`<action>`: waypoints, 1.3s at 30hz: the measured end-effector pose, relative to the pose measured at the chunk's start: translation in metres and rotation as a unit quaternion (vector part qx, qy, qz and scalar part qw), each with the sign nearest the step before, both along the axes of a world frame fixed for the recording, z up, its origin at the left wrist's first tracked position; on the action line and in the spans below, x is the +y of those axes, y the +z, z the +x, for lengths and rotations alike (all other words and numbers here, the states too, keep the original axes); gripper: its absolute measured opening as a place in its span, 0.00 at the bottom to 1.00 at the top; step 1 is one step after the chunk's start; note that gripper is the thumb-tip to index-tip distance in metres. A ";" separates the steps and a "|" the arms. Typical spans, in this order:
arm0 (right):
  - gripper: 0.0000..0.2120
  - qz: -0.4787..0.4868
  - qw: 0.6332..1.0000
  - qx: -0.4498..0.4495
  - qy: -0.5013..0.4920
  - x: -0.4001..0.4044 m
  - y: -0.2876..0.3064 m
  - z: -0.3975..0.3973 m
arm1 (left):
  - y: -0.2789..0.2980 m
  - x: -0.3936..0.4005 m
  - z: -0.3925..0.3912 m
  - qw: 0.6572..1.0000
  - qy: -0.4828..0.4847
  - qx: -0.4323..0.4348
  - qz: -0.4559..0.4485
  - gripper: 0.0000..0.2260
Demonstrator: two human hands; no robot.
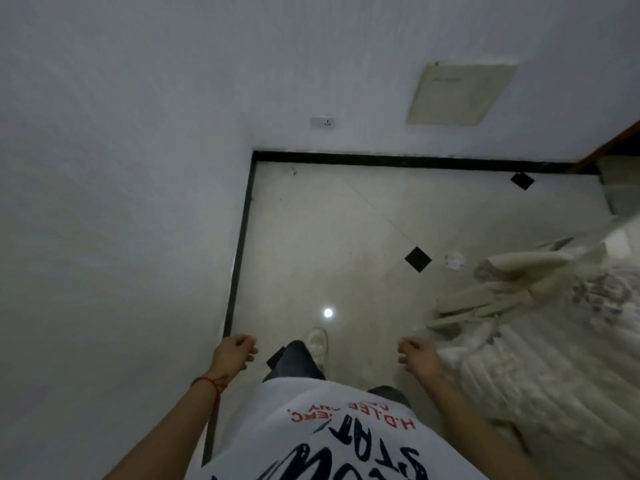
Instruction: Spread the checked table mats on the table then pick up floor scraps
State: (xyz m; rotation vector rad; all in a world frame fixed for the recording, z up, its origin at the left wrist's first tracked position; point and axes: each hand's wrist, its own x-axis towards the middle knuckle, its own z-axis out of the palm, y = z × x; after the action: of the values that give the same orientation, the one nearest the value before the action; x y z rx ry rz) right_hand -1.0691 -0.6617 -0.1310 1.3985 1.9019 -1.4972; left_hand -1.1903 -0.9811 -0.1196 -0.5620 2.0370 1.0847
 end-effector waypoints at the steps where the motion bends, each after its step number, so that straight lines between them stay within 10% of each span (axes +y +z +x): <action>1: 0.10 0.000 1.000 0.006 -0.008 0.007 0.002 -0.019 | 0.005 0.013 -0.032 1.000 -0.012 0.009 0.008 0.07; 28: 0.14 -0.029 0.915 0.051 -0.398 0.306 0.006 -0.324 | 0.012 0.417 -0.494 0.945 -0.326 0.021 -0.035 0.09; 39: 0.14 -0.061 0.761 0.008 -0.646 0.358 -0.011 -0.367 | 0.021 0.716 -0.590 0.781 -0.624 0.031 0.001 0.08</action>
State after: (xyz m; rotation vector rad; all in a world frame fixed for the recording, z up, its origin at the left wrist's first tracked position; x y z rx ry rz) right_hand -1.4365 -0.3042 -0.1417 2.8354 0.5756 -1.9931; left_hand -1.7800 -0.2655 -0.0988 0.8072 1.8354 0.2511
